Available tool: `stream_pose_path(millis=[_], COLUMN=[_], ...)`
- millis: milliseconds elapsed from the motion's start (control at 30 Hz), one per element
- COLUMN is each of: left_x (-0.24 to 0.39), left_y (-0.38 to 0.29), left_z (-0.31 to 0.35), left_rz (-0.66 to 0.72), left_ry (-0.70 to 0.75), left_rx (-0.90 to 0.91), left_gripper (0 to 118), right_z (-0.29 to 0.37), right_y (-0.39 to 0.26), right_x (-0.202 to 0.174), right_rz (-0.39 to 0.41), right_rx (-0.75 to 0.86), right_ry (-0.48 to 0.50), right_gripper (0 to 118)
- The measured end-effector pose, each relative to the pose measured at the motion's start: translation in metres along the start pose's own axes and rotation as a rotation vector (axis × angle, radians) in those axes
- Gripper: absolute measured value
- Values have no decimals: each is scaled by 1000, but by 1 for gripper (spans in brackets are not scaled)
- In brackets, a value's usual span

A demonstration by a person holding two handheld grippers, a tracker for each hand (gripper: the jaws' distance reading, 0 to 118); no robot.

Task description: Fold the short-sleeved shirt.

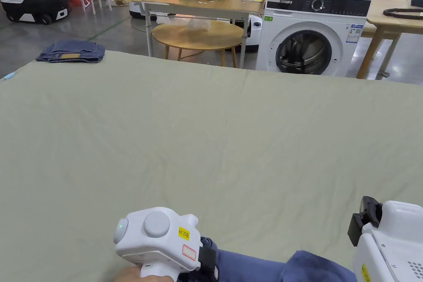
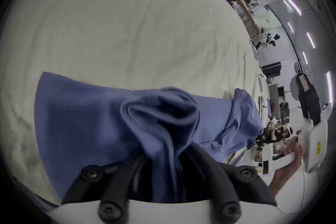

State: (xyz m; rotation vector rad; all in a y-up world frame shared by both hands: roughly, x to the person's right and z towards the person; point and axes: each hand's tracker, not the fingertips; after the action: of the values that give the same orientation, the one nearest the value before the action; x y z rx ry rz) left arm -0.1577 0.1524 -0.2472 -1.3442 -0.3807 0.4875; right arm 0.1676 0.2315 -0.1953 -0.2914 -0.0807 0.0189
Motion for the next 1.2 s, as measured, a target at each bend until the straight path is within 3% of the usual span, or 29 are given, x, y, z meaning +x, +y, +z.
stream_pose_path(millis=[267, 367, 500, 733, 933, 1033, 1200], left_x=[13, 17, 10, -6, -19, -18, -14], left_y=[-7, -11, -13, -19, -13, -7, -5], left_z=[23, 41, 59, 25, -17, -29, -56], left_rz=[-62, -111, -126, -57, 24, 12, 59], left_ry=[-95, -180, -196, -112, -353, -370, -292], left_rx=[-4, 20, 87, 63, 131, 183, 122], left_gripper=[42, 21, 7, 6, 6, 6, 3], right_z=[0, 2, 4, 6, 7, 6, 4], right_y=[-1, -2, -3, -4, -5, -6, -9], right_x=[0, 2, 4, 6, 6, 6, 5], right_rz=[-1, -3, -10, -17, -19, -19, -17], right_rx=[-5, -6, -12, -20, -24, -30, -40], right_ry=[3, 4, 2, 0, -4, -4, -2], right_gripper=[0, 0, 0, 0, 0, 0, 0])
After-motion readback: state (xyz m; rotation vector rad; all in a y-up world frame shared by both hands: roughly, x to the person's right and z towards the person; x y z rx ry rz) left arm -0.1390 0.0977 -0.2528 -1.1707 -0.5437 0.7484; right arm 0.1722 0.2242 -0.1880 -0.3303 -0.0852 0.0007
